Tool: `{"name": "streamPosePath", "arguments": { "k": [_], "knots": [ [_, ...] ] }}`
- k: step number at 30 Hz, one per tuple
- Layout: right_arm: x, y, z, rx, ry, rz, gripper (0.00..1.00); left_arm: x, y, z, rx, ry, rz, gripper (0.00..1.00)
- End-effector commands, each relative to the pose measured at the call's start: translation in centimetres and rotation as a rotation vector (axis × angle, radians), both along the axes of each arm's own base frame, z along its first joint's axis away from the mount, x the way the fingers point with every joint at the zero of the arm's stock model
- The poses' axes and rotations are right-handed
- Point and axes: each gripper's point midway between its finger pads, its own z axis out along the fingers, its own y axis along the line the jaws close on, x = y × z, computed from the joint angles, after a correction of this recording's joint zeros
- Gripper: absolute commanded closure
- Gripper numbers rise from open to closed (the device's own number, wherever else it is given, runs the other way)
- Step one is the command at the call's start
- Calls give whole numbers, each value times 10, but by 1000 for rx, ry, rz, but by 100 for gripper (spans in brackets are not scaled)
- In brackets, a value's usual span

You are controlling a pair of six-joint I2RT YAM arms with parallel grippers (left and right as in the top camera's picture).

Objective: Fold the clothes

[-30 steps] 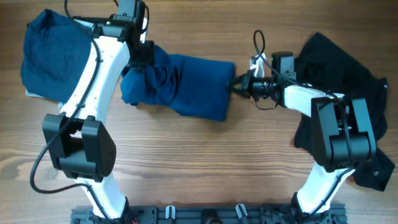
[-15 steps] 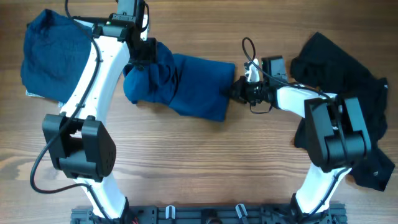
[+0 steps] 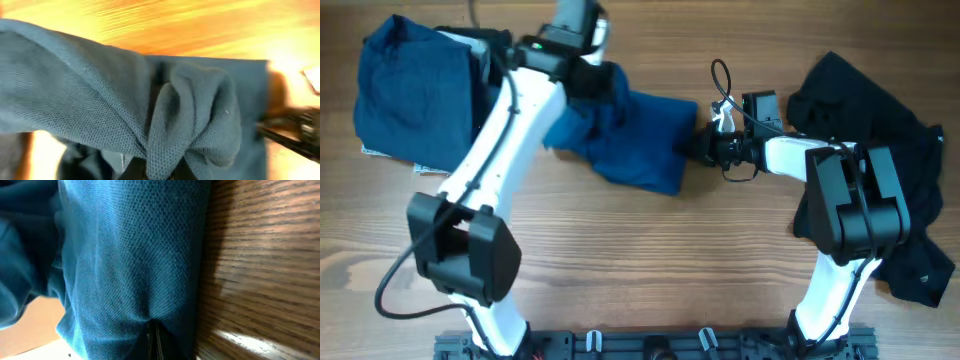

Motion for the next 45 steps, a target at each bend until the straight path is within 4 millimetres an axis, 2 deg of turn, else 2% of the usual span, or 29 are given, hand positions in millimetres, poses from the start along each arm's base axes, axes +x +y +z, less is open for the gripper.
{"name": "streamPosePath", "arguments": {
  "k": [1,3,6,9,14,19,22,25,27,29,30,33,35,39,42,45],
  "knots": [
    [-15,-11,-48,-112,102,-42,96,-23,-62,34,-40,-80,-161,96],
    [-15,-10,-47,-110,98,-36,96,-36,-87,33,-35,-86,-222,96],
    [-15,-11,-47,-110,95,-34,96,-45,-109,30,-17,-100,-266,96],
    [-15,-10,-47,-105,92,-27,96,-51,-123,20,-8,-87,-296,95],
    [-15,-12,-46,-97,91,-25,96,-45,-116,2,33,-57,-267,92],
    [-15,-13,-45,-95,88,-25,96,-39,-107,0,46,-58,-242,88],
    [-14,-14,-45,-95,86,-25,95,-38,-106,0,46,-56,-241,80],
    [-13,-17,-43,-81,75,-21,96,-40,-106,-2,50,-49,-242,62],
    [-8,-23,-36,-49,70,-32,96,-41,-104,-3,56,-39,-241,39],
    [0,-32,-21,8,46,-43,96,-42,-101,-4,60,-30,-238,3],
    [6,-39,-11,37,28,-55,95,-43,-100,-5,62,-25,-238,0],
    [29,-68,31,106,-63,-106,87,-44,-100,-5,65,-19,-238,0],
    [41,-89,61,119,-138,-144,85,-43,-100,-5,60,-22,-230,0],
    [52,-121,124,99,-302,-200,77,-35,-90,8,24,-48,-163,0],
    [48,-126,168,79,-416,-192,71,-24,-63,30,-27,-78,-50,0],
    [39,-117,189,45,-467,-168,69,-13,-28,55,-81,-118,78,0]
  ]
}}
